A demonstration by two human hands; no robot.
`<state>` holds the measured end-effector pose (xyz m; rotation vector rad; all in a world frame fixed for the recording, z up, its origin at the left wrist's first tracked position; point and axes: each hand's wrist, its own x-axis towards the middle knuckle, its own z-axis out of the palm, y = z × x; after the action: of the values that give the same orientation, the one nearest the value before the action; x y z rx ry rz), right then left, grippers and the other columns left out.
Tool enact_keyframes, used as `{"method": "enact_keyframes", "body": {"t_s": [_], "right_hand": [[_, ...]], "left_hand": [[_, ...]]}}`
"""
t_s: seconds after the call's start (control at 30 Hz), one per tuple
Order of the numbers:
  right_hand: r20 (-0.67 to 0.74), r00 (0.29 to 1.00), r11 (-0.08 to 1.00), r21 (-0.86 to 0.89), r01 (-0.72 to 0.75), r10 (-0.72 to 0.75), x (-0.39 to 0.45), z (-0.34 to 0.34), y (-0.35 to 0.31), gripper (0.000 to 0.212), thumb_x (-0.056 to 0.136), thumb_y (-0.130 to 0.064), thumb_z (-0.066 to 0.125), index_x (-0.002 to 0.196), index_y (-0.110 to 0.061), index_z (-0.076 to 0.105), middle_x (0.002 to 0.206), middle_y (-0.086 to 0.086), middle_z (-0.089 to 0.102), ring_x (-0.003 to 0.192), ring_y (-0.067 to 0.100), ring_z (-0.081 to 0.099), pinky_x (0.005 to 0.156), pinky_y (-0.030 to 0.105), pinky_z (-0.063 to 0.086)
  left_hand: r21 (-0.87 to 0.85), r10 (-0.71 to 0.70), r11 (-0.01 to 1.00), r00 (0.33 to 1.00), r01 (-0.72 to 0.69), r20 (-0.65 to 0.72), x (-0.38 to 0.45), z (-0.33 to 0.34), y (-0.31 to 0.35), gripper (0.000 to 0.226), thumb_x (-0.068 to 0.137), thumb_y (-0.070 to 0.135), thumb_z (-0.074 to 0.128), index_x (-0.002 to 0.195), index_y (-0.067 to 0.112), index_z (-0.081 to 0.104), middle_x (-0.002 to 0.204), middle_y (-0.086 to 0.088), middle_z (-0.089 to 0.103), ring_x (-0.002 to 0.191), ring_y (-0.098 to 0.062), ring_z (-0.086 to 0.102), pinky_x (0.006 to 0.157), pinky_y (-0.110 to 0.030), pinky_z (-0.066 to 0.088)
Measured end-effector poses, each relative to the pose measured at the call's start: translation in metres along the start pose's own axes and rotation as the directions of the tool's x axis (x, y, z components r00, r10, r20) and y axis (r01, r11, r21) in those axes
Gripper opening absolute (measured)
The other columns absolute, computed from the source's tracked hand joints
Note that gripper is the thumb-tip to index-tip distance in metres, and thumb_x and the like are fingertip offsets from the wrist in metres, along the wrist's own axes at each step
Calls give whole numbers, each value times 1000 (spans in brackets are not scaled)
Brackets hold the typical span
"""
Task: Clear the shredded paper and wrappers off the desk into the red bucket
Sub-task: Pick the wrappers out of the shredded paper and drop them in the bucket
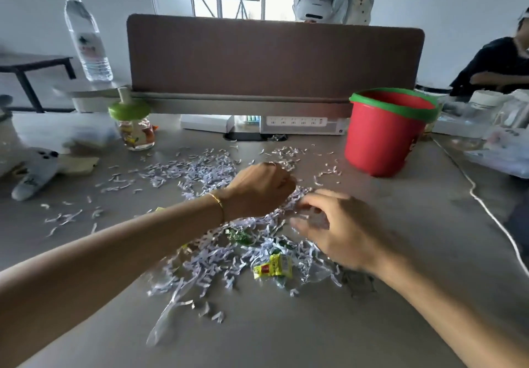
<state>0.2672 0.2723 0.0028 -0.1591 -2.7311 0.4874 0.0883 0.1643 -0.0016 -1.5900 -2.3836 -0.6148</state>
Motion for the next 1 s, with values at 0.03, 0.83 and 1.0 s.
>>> {"method": "enact_keyframes", "body": {"t_s": [0.03,0.83,1.0], "right_hand": [[53,999,999,-52,11,-8,-4,5,-9,51,86,-73,45,112,-34,64,108,-17,65,92,6,63,75,31,52],[-229,972,993,91,79,-56,43,43,-3,24,99,-29,61,80,-14,57,58,0,60,52,24,55,51,37,38],[-350,934,994,58,92,-66,66,17,15,29,102,-31,55,78,-15,59,50,-5,51,45,15,51,47,34,37]], "left_hand": [[21,-29,999,1000,29,-5,-7,-3,-3,40,97,29,39,61,12,43,53,0,50,43,-15,36,41,-25,29],[-46,-241,970,968,238,-67,-31,-16,-11,45,101,31,42,64,10,56,52,1,52,38,-14,38,38,-20,31],[-92,-223,973,967,212,-124,-3,-19,-5,42,99,19,42,56,18,42,47,9,42,38,-10,33,37,-20,25]]}}
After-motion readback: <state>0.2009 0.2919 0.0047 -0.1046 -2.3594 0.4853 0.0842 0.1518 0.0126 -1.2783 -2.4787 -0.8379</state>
